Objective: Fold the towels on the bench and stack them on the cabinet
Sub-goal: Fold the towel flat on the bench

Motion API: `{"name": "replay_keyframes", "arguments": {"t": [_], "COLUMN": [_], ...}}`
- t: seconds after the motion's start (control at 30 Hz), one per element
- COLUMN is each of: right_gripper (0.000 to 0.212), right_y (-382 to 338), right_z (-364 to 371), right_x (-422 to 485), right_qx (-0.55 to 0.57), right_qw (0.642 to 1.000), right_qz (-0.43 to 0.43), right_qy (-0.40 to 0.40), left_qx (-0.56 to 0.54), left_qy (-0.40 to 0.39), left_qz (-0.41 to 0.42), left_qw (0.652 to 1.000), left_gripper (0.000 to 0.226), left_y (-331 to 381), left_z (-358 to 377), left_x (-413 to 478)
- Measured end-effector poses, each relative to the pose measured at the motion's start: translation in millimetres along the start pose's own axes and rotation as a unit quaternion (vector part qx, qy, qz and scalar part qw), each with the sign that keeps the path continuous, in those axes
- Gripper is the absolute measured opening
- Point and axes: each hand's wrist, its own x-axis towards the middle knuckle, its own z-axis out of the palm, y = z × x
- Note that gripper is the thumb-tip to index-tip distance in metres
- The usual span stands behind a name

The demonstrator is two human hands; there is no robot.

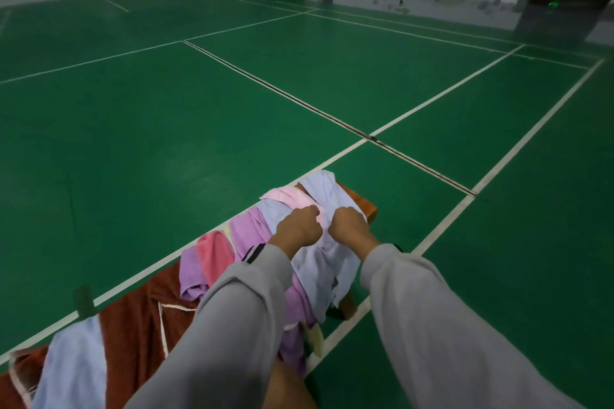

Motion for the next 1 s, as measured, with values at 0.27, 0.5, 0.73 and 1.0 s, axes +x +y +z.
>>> {"name": "replay_keyframes", "arguments": {"t": [0.27, 0.5, 0.73, 1.0], "right_gripper": [0.053, 0.033, 0.029, 0.019], "right_y": [26.2, -0.9, -78.9, -175.3], "right_z": [66.4, -21.7, -183.6, -228.2], "right_x": [-3.5, -6.4, -44.0, -121.7], "right_qx": [0.075, 0.155, 0.269, 0.296], "right_qw": [0.986, 0.986, 0.928, 0.89], "right_qz": [0.041, 0.016, -0.156, -0.3], "right_qy": [-0.142, 0.063, 0.206, 0.173], "left_qx": [0.01, 0.008, -0.068, -0.484], "left_qy": [-0.017, -0.006, 0.076, 0.172], "left_qz": [0.011, 0.011, 0.029, 0.036], "left_qw": [1.0, 1.0, 0.994, 0.857], "left_gripper": [0.042, 0.051, 0.067, 0.054], "left_y": [-6.5, -2.1, 13.2, 35.3], "left_z": [14.1, -7.2, -72.3, -151.3], "left_x": [-16.9, -21.0, -45.6, -91.5]}}
